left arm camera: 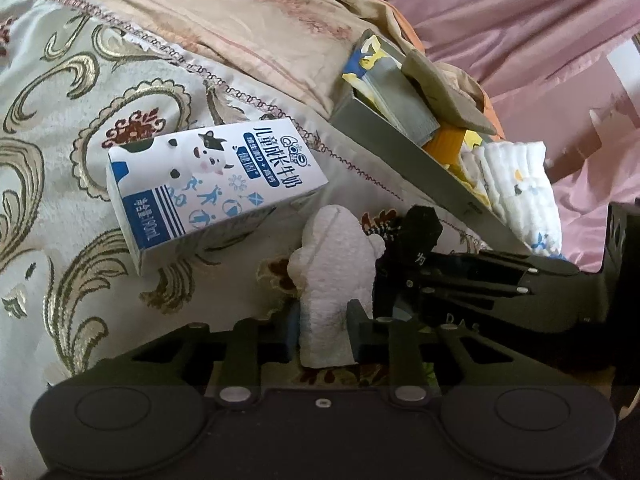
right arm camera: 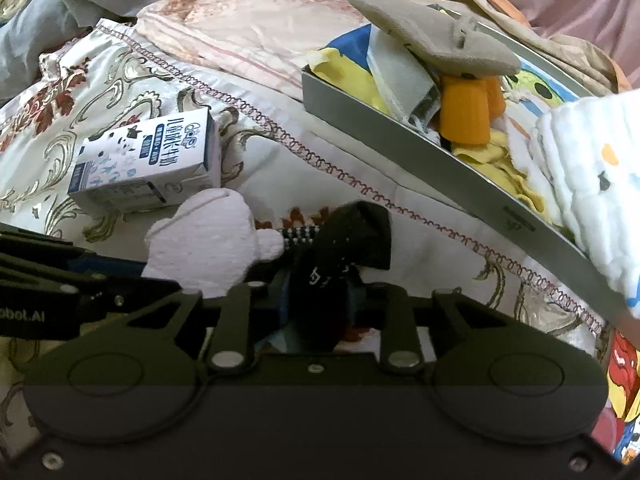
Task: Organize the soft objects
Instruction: 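Grasp the white terry mitt with the left gripper while the right gripper grasps the black socks, then lift the white mitt and black socks and carry them over the tray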
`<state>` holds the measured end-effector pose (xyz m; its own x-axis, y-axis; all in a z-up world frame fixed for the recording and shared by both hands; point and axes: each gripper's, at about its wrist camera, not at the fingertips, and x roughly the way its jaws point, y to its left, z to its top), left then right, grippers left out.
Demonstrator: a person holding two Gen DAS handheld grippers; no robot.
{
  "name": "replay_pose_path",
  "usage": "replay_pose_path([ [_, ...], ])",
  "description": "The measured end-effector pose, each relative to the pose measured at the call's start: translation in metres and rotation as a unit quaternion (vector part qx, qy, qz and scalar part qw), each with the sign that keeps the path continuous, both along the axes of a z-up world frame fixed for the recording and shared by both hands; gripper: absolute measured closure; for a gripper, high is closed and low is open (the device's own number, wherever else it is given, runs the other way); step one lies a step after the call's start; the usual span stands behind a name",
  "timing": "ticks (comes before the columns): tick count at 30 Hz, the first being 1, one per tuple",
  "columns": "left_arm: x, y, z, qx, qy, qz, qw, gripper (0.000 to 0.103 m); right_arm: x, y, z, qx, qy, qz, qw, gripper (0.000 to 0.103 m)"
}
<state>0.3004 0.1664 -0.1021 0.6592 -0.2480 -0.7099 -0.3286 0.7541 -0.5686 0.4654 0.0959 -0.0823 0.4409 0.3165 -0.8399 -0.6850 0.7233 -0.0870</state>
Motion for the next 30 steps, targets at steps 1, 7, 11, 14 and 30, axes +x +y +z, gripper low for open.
replay_pose_path([
  [1,0.0,0.0,0.0,-0.003,-0.001,0.001,1.0,0.079,-0.001,0.0,0.0,0.0,-0.002,0.001,1.0,0.09],
  [7,-0.001,0.0,0.003,-0.007,-0.01,-0.003,0.9999,0.083,-0.01,-0.003,0.003,-0.002,-0.02,0.003,1.0,0.099],
  [11,-0.002,0.002,0.008,-0.011,-0.029,-0.007,0.9995,0.086,-0.018,-0.007,0.006,0.004,-0.034,0.0,0.999,0.1],
  [14,-0.005,0.004,0.011,-0.017,-0.049,-0.004,0.9987,0.088,-0.025,-0.012,0.011,0.005,-0.047,-0.006,0.999,0.1],
  [30,-0.021,0.005,0.047,0.03,-0.17,0.029,0.9846,0.091,-0.065,-0.054,0.076,0.01,-0.141,-0.004,0.99,0.101],
])
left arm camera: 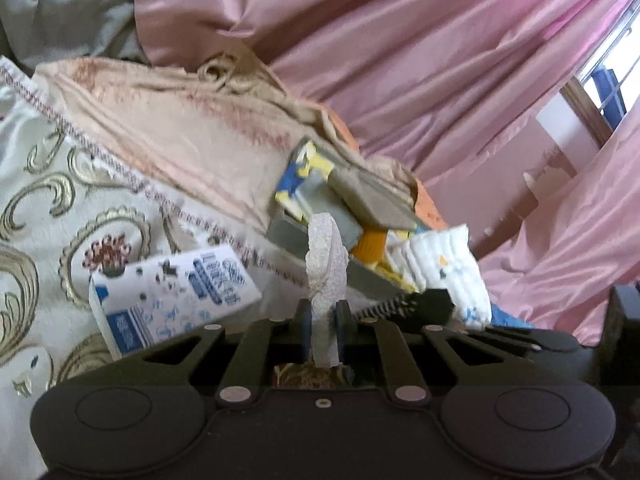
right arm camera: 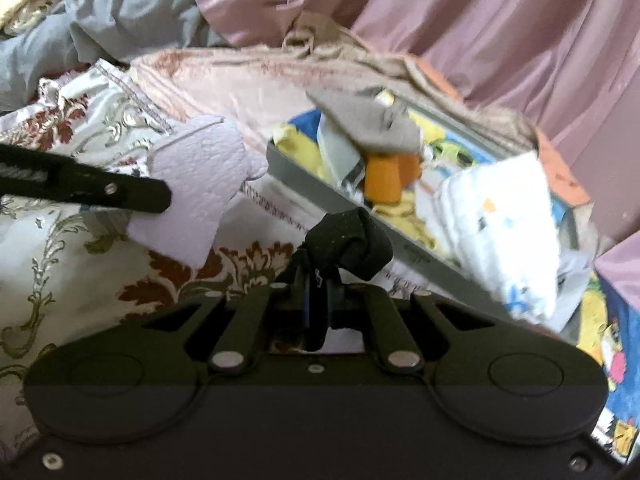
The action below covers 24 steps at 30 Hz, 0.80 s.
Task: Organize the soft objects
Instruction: 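Lift the white mitt and black socks and carry them over the tray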
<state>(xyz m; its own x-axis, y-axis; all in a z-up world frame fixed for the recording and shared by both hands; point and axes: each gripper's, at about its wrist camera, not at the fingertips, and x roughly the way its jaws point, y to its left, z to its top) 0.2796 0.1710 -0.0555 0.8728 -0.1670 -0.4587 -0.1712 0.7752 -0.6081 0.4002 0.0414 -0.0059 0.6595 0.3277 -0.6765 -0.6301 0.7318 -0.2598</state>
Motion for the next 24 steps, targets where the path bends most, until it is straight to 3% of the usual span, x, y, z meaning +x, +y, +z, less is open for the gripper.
replay_pose_path([
  [9,0.016,-0.001,0.026,0.053,-0.085,0.031,0.9945,0.09,-0.012,-0.013,0.032,0.007,-0.045,0.009,0.999,0.101],
  [18,0.058,0.008,0.049,0.045,-0.161,0.045,0.9849,0.09,0.013,-0.023,0.08,0.016,-0.109,-0.021,0.994,0.101],
  [24,0.093,0.01,0.046,0.024,-0.173,0.025,0.9843,0.09,0.042,-0.024,0.099,0.022,-0.146,-0.05,0.988,0.101],
])
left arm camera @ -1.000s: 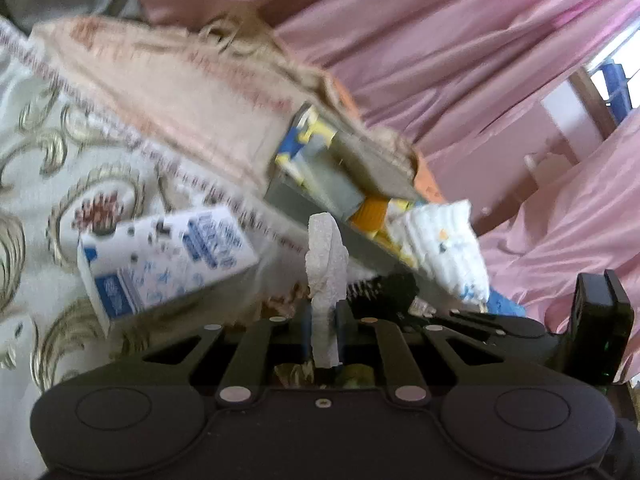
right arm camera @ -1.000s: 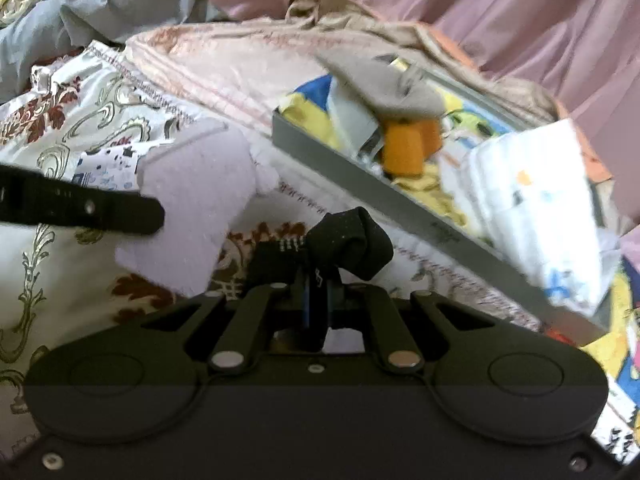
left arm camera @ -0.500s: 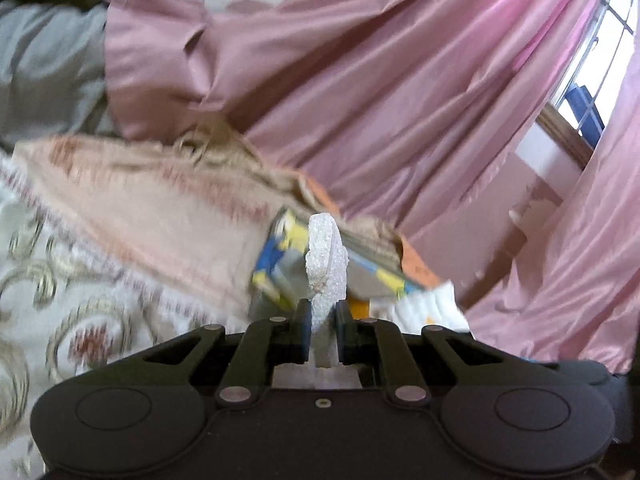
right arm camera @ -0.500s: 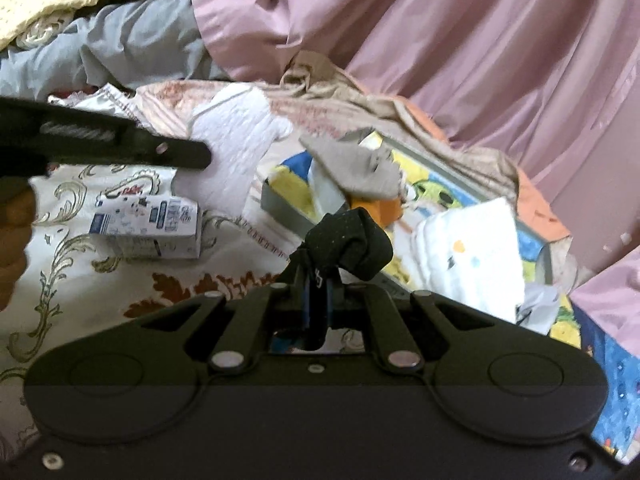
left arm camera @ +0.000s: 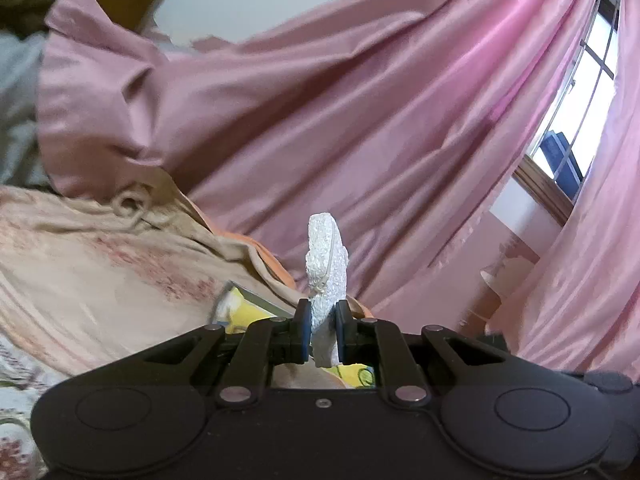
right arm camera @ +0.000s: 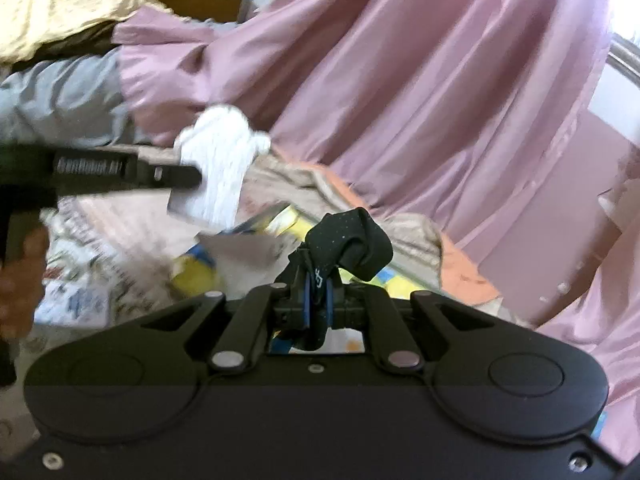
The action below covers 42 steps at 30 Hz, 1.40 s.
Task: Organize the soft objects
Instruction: 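Lift the white mitt and black socks and carry them over the tray, then open both grippers to release the mitt and socks into the tray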
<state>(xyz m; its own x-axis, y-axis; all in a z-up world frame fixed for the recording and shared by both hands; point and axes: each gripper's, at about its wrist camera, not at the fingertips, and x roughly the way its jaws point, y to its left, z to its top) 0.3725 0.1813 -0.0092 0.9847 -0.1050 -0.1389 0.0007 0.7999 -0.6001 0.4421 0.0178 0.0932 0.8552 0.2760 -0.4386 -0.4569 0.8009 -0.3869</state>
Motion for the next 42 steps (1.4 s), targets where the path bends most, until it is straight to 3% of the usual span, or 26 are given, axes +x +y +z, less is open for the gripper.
replay_pose_path([
  [3,0.016,0.001,-0.008,-0.031,0.005,-0.02,0.9993,0.09,0.016,0.002,0.0,0.009,-0.013,-0.017,1.0,0.101],
  [11,0.046,-0.004,-0.018,-0.027,0.013,-0.049,0.9983,0.09,0.038,0.005,-0.019,0.026,-0.02,-0.066,0.997,0.101],
  [24,0.071,-0.003,-0.036,-0.044,0.054,-0.096,0.9929,0.09,0.077,0.027,-0.055,0.026,0.038,-0.09,0.995,0.1],
  [42,0.088,-0.008,-0.061,-0.038,0.121,-0.1,0.9869,0.089,0.105,0.025,-0.094,0.001,0.069,-0.116,0.991,0.099],
])
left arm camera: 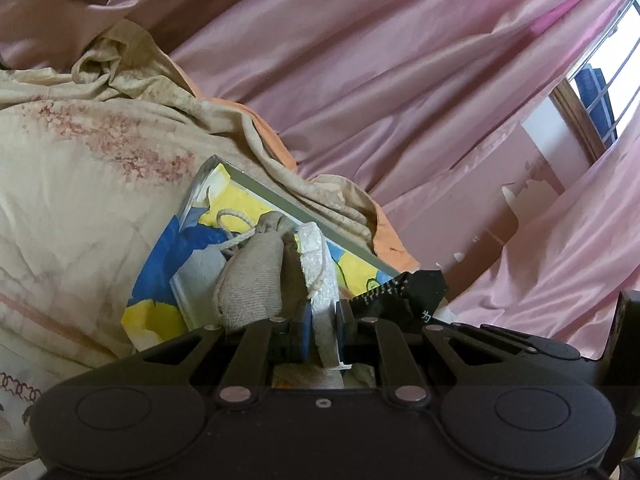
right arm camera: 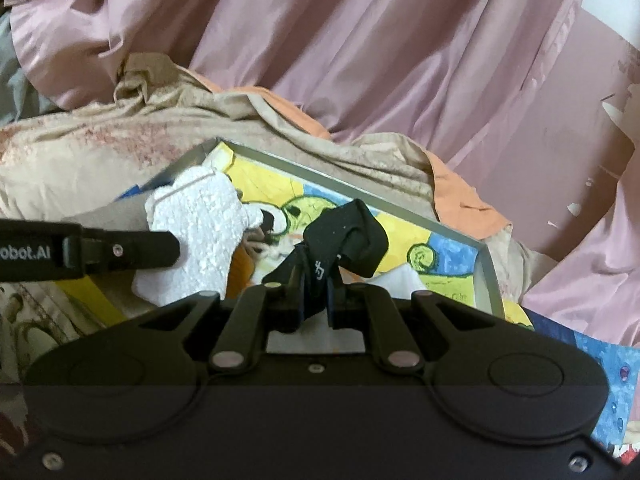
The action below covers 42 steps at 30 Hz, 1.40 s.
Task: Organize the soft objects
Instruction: 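Open both grippers to release the mitt and socks into the tray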
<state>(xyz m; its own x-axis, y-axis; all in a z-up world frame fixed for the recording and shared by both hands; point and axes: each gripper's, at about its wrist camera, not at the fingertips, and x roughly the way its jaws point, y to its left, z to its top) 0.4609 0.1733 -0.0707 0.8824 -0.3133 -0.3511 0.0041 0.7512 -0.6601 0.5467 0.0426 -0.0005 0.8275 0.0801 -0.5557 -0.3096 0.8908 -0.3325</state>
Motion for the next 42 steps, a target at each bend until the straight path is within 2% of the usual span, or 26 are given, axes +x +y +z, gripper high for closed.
replay_pose_path([
  [8,0.001,0.001,-0.001,-0.006,0.005,0.0,1.0,0.088,0.0,-0.001,0.001,0.005,-0.001,-0.005,1.0,0.09],
  [12,0.001,-0.001,0.0,0.005,0.006,0.0,1.0,0.087,-0.002,-0.004,0.004,0.007,-0.003,-0.007,1.0,0.086],
  [19,-0.001,-0.003,0.004,0.015,0.008,0.011,0.9998,0.08,-0.009,-0.008,0.009,0.012,-0.013,-0.013,1.0,0.072],
  [21,-0.002,-0.005,0.006,0.022,0.005,0.013,0.9997,0.074,-0.01,-0.01,0.011,0.013,-0.014,-0.015,1.0,0.07],
  [25,-0.005,-0.008,0.009,0.032,0.001,0.015,0.9994,0.069,-0.015,-0.014,0.015,0.017,-0.018,-0.017,1.0,0.065],
  [31,-0.008,-0.013,0.014,0.054,-0.005,0.023,0.9982,0.053,-0.023,-0.02,0.023,0.022,-0.023,-0.021,0.999,0.058],
  [33,-0.01,-0.015,0.016,0.064,-0.008,0.027,0.9976,0.046,-0.026,-0.023,0.026,0.025,-0.025,-0.023,0.999,0.055],
  [42,-0.022,-0.026,0.028,0.109,-0.023,0.038,0.9931,0.029,-0.046,-0.041,0.044,0.043,-0.041,-0.032,0.998,0.036],
])
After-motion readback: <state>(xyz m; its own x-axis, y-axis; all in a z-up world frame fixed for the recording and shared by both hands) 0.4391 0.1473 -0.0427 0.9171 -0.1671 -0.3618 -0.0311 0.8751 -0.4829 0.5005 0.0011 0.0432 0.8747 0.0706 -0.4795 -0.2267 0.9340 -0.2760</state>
